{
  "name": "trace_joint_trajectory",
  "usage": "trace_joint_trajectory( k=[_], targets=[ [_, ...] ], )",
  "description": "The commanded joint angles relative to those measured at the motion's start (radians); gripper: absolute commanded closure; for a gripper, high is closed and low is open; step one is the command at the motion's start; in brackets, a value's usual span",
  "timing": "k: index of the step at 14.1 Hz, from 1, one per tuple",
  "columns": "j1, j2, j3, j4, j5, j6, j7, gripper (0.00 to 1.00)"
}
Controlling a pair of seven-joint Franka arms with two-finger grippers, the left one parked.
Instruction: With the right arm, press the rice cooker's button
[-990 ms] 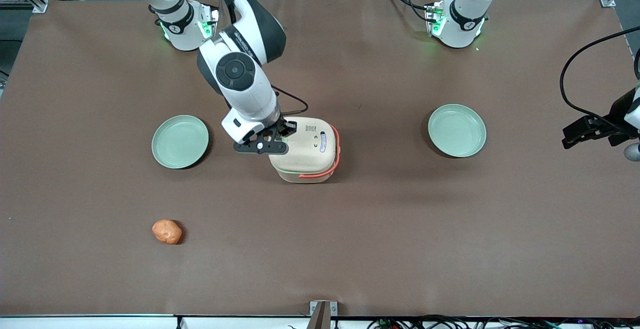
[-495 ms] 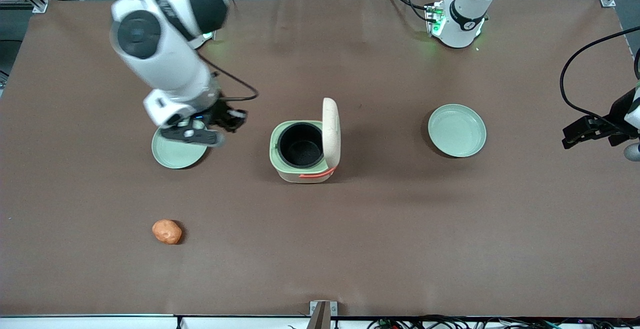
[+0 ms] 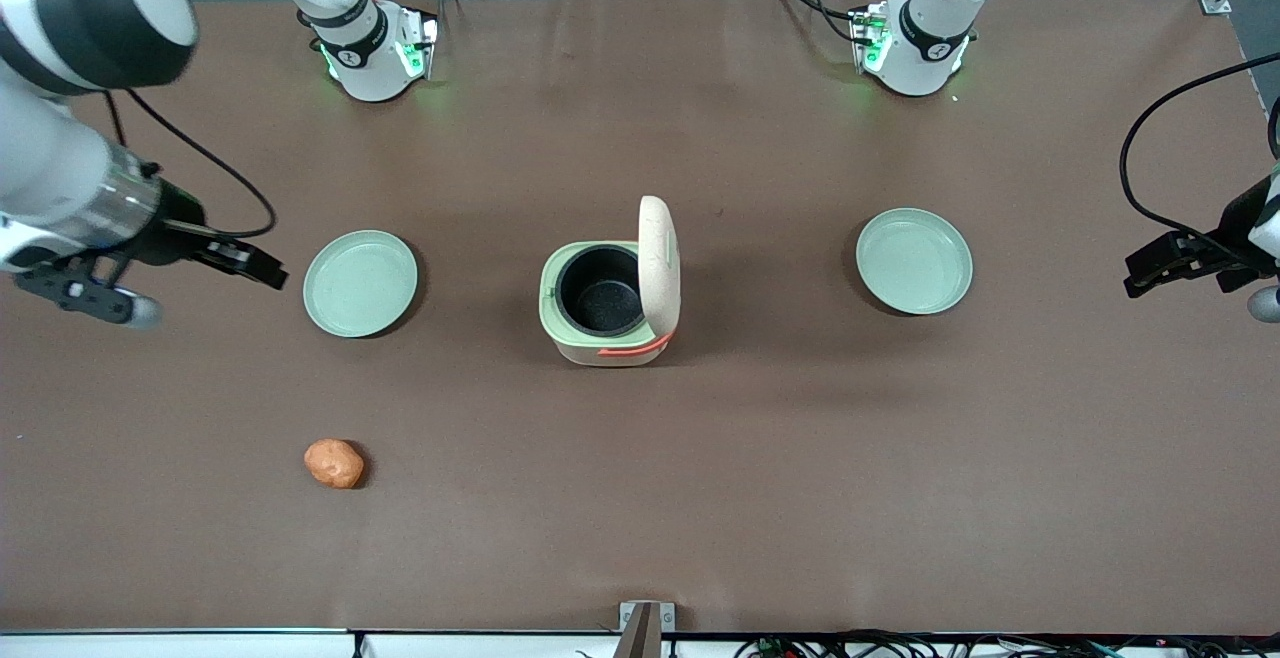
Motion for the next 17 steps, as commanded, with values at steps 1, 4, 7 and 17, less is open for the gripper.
trace_joint_trajectory(
  k=[1,4,7,17],
  targets=[
    [-0.074,-0.008,0.022,0.04,-0.003,-0.045,-0.009,0.0],
    [-0.167,-0.014,0.021,0.041,-0.005,-0.092,-0.199,0.0],
    [-0.235,-0.046,0.021,0.034,-0.017,-0.091,-0.377,0.0],
    [-0.198,-0.126,0.022,0.021,-0.083,-0.078,-0.451,0.0]
  ],
)
